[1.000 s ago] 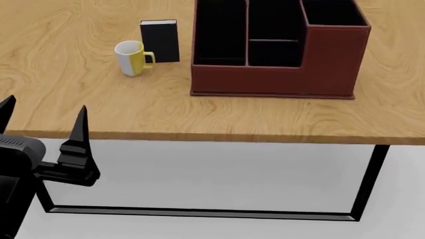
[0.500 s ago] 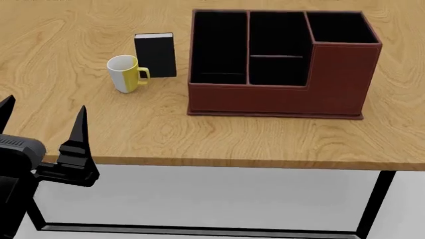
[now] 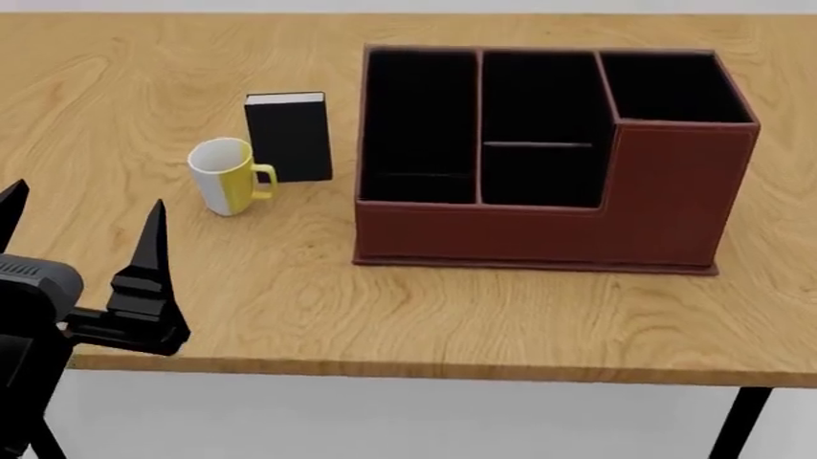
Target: Pick up the book and place it in the back compartment of the caddy.
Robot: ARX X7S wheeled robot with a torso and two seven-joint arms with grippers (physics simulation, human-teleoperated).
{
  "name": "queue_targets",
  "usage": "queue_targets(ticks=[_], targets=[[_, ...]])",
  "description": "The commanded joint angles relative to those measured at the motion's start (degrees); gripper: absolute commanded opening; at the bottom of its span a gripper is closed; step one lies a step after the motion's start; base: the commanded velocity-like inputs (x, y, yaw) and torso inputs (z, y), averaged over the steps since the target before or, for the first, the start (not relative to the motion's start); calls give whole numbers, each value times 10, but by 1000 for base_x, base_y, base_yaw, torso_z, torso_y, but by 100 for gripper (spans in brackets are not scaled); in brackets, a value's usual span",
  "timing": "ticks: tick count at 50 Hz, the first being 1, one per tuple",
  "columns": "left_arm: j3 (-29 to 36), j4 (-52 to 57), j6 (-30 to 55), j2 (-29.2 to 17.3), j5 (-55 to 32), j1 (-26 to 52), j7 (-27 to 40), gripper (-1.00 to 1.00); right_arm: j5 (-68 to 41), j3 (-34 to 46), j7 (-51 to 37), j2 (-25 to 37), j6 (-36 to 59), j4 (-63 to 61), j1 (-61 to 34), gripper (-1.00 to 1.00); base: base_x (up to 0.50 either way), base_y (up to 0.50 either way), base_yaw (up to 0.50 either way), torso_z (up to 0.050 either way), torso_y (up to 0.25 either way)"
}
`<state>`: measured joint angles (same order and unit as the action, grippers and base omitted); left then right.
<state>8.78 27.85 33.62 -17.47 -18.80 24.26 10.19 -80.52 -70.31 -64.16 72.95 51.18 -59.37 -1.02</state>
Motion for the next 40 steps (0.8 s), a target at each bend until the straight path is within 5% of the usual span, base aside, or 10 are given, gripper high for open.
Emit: queue_targets(ticks=[1, 40], targets=[[-1, 0, 0, -1, -6, 1, 0, 100, 0, -1, -2, 4, -5, 1, 5, 100, 289, 0, 0, 0, 0], [5, 1, -1, -8, -11, 2, 9, 100, 9, -22, 5, -6, -18, -2, 34, 100, 300, 0, 0, 0, 1]])
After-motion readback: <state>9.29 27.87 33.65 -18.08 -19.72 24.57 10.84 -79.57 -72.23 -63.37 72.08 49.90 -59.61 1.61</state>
